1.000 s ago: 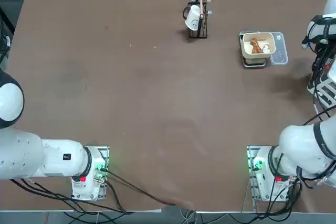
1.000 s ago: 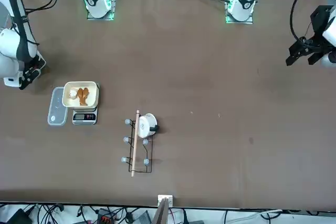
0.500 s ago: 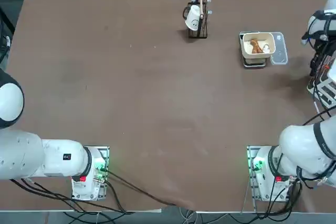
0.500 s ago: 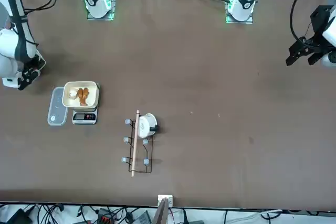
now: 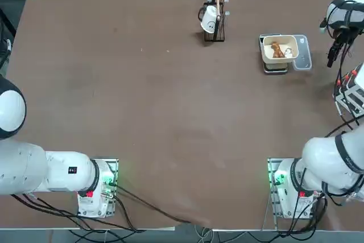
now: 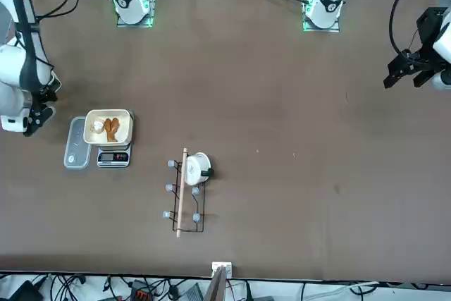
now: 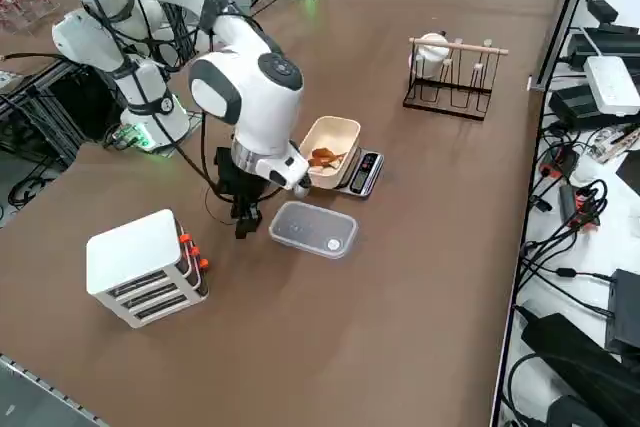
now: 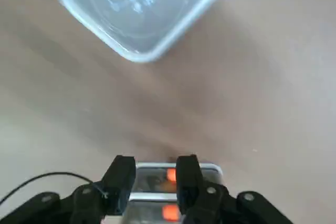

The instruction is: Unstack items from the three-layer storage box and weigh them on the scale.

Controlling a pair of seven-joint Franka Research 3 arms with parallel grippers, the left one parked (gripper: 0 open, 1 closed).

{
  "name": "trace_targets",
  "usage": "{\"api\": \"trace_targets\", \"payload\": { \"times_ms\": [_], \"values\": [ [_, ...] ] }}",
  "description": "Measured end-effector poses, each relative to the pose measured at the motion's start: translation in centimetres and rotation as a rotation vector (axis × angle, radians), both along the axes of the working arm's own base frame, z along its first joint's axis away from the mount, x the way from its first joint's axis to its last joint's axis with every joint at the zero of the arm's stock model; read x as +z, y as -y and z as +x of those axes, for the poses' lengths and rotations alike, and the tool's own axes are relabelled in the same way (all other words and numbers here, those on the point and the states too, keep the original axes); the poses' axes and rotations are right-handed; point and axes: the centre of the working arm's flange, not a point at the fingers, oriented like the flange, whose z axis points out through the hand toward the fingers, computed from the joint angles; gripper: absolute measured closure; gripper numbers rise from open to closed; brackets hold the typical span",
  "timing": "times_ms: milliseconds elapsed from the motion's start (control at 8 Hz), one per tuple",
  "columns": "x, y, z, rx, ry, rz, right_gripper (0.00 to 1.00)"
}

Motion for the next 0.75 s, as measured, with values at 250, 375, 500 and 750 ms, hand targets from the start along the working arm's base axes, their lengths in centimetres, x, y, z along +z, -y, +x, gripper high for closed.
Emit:
{"api": "trace_targets", "payload": {
  "times_ms": [250, 375, 500, 750],
  "values": [
    [-3.4, 2.1, -0.8, 0.023, -0.018, -0.018, 0.45],
    [-4.8, 3.5, -1.8, 0.006, -0.034, -0.013, 0.49],
    [-5.5, 4.5, -2.7, -0.004, -0.044, -0.014, 0.49],
    [-6.0, 5.8, -3.9, 0.001, -0.047, -0.026, 0.51]
  ]
}}
